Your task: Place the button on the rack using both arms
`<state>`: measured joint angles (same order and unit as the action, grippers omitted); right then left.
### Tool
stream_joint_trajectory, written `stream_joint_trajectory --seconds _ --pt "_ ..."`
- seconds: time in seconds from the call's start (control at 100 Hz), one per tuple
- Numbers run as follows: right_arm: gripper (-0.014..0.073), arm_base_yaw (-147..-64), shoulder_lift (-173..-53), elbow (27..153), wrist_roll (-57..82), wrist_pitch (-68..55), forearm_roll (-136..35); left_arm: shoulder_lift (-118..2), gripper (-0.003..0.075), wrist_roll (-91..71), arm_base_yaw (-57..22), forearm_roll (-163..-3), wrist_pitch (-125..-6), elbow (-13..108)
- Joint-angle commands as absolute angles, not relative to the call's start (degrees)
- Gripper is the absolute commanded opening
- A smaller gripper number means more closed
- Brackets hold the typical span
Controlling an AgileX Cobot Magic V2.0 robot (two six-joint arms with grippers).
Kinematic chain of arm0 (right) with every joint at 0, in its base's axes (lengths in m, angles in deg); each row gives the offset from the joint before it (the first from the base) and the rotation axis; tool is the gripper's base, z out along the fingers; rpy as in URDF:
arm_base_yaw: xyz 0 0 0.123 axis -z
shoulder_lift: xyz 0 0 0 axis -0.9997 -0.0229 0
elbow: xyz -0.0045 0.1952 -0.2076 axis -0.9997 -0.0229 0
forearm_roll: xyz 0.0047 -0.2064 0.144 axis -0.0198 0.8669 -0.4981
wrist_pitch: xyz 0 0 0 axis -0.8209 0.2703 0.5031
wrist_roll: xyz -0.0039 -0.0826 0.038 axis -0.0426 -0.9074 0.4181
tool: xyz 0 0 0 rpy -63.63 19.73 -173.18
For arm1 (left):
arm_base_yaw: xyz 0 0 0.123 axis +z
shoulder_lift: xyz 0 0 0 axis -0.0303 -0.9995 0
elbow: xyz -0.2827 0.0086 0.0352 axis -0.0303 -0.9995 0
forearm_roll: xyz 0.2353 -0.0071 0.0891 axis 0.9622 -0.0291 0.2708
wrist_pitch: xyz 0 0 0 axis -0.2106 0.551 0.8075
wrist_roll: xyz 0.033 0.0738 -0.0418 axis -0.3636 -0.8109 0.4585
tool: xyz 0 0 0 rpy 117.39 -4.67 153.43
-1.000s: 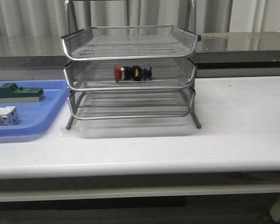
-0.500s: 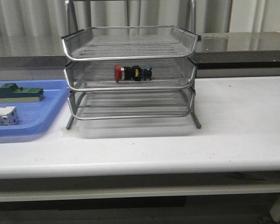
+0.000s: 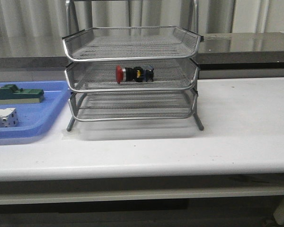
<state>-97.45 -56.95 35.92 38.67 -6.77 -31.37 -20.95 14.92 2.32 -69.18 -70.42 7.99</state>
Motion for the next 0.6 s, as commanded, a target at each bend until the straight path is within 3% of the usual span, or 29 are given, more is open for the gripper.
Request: stream_joint_trajectory --seconds 0.0,0.59 --pt "-0.0067 -97.0 -53.68 35.17 38.78 -1.35 -31.48 -21.27 0.0004 15.21 2.47 -69.78 -75.14 9.7" --pt "-0.0067 -93.52 -53.09 28.98 38.78 7.46 -31.59 -21.27 0.0004 15.21 2.47 -69.78 -75.04 9.57"
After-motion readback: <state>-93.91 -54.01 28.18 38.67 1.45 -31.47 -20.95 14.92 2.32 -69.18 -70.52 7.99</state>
